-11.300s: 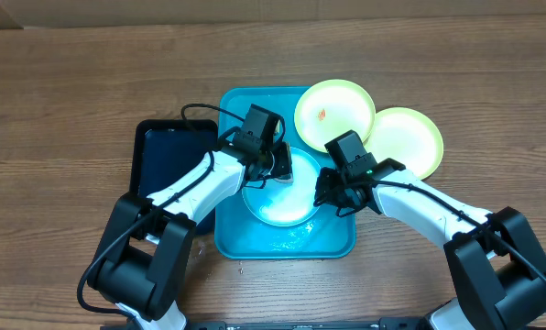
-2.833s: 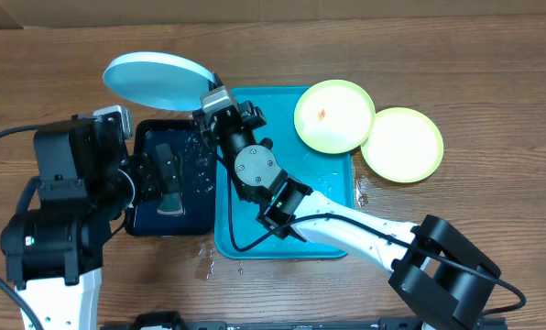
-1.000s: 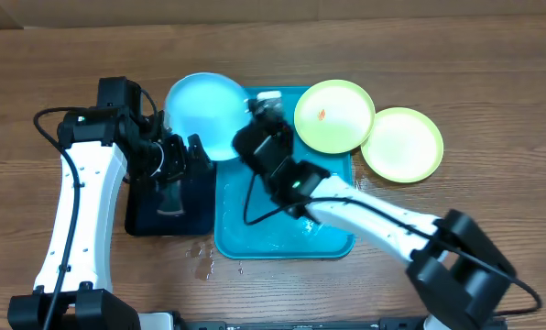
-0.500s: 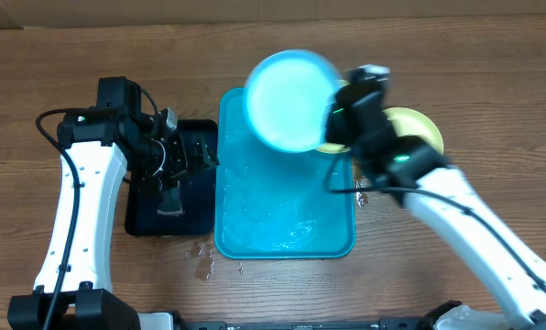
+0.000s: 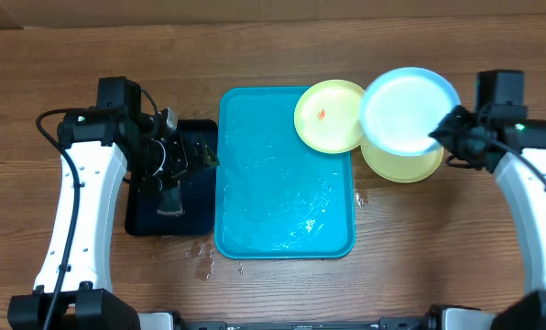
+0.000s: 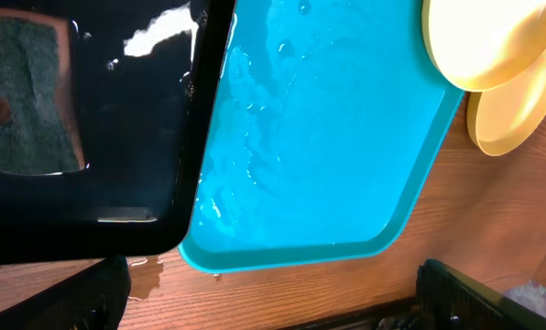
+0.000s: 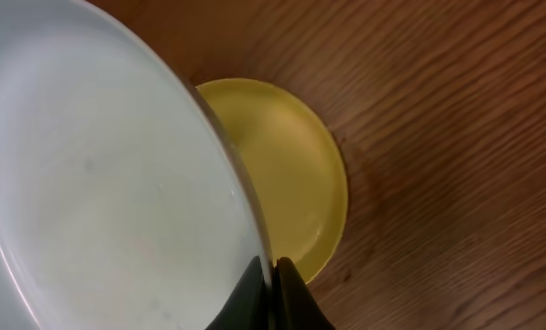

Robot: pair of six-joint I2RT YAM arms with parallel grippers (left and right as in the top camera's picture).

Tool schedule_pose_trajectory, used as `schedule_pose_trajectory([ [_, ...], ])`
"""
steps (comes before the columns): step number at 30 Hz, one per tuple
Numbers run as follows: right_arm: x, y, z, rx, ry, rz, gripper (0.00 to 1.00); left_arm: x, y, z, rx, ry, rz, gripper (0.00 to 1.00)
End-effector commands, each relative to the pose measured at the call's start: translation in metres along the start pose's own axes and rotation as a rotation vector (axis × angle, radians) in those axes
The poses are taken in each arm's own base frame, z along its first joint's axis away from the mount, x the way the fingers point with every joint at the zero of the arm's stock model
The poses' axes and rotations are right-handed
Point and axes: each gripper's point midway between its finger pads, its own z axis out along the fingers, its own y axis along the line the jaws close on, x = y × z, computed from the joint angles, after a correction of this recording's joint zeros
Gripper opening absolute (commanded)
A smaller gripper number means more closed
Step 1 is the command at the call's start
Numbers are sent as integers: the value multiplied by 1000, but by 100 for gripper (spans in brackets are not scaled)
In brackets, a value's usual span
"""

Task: Clean dirty plates on tray and stack at the side
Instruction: 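Carry the white plate right and set it on the table beside the tray, then move the right gripper to the yellow plate and drag it toward tray center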

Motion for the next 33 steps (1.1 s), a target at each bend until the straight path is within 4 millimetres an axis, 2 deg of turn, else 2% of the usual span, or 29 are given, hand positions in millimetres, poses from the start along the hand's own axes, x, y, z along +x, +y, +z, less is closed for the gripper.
schedule_pose_trajectory([
  [1,-6,-22,22,74,31,40,4,-3,-4,-4,22,-11,-12,100],
  [4,-2,-37,43,134,66,55,4,-3,-4,-4,22,-10,-12,100],
  [9,7,-47,70,181,134,60,4,-3,-4,-4,22,-11,-12,100],
  [18,27,-60,101,244,233,60,5,-3,-4,-4,22,-11,-12,100],
  [19,27,-60,102,244,236,60,8,-3,-4,-4,22,-11,-12,100],
  [25,25,-58,102,238,230,60,53,-3,-4,-4,22,-11,-12,100],
  [26,23,-55,100,230,229,58,56,-3,-4,-4,22,-10,-12,100],
  [28,18,-38,96,149,249,2,57,-3,-4,-4,22,-11,-12,100],
  [33,12,23,76,-119,301,-78,60,-3,-4,-4,22,-11,-12,100],
])
